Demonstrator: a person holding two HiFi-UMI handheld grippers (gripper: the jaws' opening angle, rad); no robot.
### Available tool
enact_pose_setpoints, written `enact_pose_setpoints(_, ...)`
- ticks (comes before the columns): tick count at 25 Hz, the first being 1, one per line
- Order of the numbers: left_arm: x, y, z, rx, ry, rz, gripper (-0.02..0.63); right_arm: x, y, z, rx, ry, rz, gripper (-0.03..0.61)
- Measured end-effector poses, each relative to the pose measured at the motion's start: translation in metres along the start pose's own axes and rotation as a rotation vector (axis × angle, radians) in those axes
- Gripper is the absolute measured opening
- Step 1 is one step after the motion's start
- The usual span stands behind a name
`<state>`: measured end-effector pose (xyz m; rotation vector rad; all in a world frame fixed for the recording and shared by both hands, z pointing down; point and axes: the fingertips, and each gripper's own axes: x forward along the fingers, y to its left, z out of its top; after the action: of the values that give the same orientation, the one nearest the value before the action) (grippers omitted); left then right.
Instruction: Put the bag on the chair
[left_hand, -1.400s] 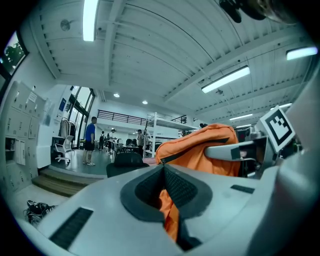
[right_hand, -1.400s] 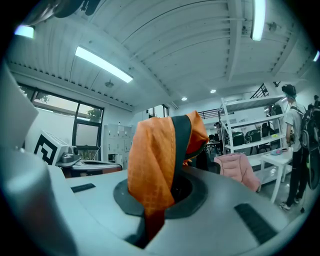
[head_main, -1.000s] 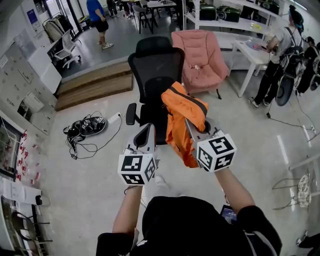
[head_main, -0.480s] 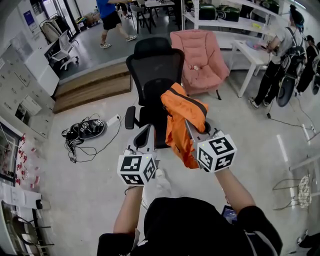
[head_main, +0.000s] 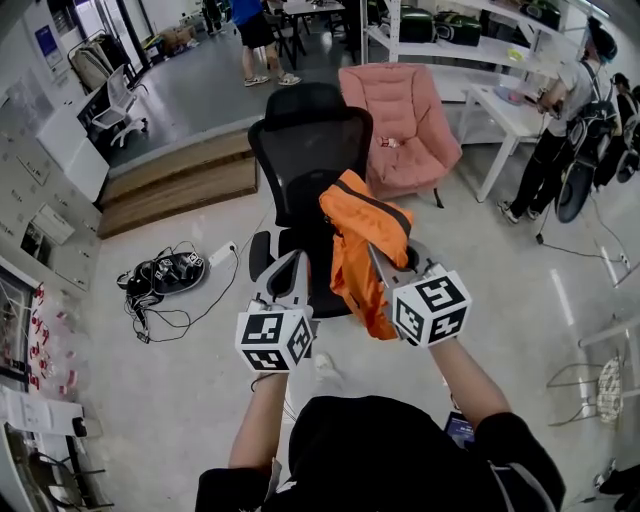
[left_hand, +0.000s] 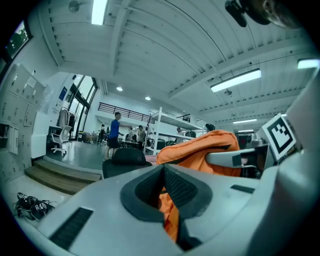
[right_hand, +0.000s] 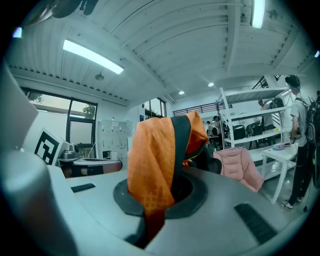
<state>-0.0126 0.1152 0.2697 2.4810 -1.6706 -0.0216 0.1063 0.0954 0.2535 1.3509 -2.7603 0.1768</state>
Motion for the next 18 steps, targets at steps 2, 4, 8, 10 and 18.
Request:
enact_pose_setpoints(2, 0.017, 0.016, 0.004, 0.000, 0.004, -0.005, 0.009, 0.023, -0.005, 0.004, 0.001, 0.003, -0.003, 0.012)
enact_pose_setpoints(4, 0.031, 0.033, 0.011, 0.000, 0.007, -0.012, 0.009, 0.045, -0.007, 0.009, 0.000, 0.007, -0.007, 0.012)
enact_pose_setpoints(8, 0.058, 0.072, 0.026, 0.001, 0.010, -0.019, 0.009, 0.093, -0.012, 0.020, 0.002, 0.017, -0.015, 0.012)
enact_pose_setpoints(10, 0.070, 0.091, 0.032, 0.003, 0.013, -0.022, 0.009, 0.116, -0.015, 0.024, 0.003, 0.022, -0.021, 0.012)
enact_pose_setpoints(18, 0.115, 0.161, 0.040, -0.008, 0.025, -0.048, 0.009, 0.199, -0.020, 0.028, 0.012, 0.026, -0.038, 0.012)
